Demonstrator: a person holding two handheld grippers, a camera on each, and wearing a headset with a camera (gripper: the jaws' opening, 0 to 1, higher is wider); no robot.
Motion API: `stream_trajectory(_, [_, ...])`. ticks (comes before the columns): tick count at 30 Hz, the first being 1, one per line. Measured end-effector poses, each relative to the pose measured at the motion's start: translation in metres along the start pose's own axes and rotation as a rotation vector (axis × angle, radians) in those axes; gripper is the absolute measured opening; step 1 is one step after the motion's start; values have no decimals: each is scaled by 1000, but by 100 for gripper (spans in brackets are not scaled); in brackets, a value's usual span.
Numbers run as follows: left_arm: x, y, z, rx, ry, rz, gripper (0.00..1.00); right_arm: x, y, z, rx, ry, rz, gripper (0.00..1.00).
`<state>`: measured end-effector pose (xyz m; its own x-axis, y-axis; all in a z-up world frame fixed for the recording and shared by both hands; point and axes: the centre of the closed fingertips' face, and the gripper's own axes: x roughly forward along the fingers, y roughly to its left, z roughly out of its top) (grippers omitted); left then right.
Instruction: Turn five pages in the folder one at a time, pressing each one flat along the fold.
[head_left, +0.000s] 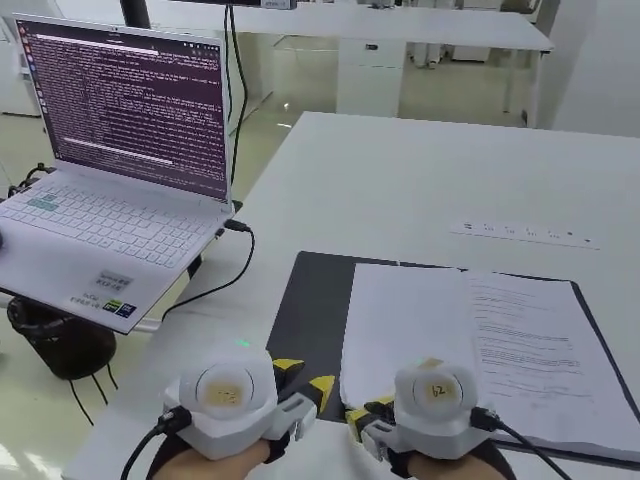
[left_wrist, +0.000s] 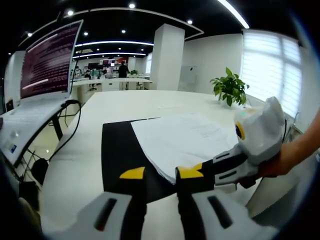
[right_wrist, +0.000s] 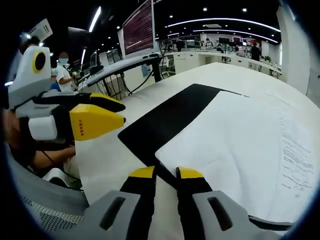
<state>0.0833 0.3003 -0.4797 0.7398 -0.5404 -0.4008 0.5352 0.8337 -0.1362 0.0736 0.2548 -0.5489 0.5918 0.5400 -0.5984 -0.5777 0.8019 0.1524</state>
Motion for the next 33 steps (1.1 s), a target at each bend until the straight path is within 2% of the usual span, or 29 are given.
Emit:
stream_trajectory(3, [9, -5, -2, 16, 15, -22, 22, -10, -2, 9, 38, -58, 5, 12])
stream_trajectory(4, [14, -7, -4, 28, 24, -32, 22, -16, -5, 14, 51, -94, 5, 12])
stream_trajectory(6, [23, -13, -6, 44, 36, -53, 22, -26, -12, 17, 68, -121, -1, 11])
stream_trajectory(8, [32, -20, -9, 66, 51, -75, 21, -36, -26, 17, 78, -135, -39, 11])
stream_trajectory(10, [39, -25, -12, 83, 67, -89, 21, -43, -38, 19, 135, -170, -59, 9])
stream_trajectory(11, [43, -28, -14, 93, 69, -98, 21, -49, -49, 17, 152, -176, -87, 9])
stream_trajectory(17, [60, -35, -25, 115, 104, -117, 22, -73, -80, 14, 214, -222, -150, 6])
stream_trajectory(19, [65, -37, -30, 138, 110, -119, 22, -80, -89, 11, 231, -222, -175, 6])
stream_trajectory(23, [74, -35, -38, 187, 114, -105, 23, -94, -105, 10, 274, -258, -214, 1])
stream_trajectory(31, [79, -30, -55, 204, 152, -84, 21, -109, -126, 14, 328, -308, -247, 0])
stream_trajectory(33, [78, -29, -55, 196, 138, -80, 21, -109, -129, 16, 324, -316, -252, 0])
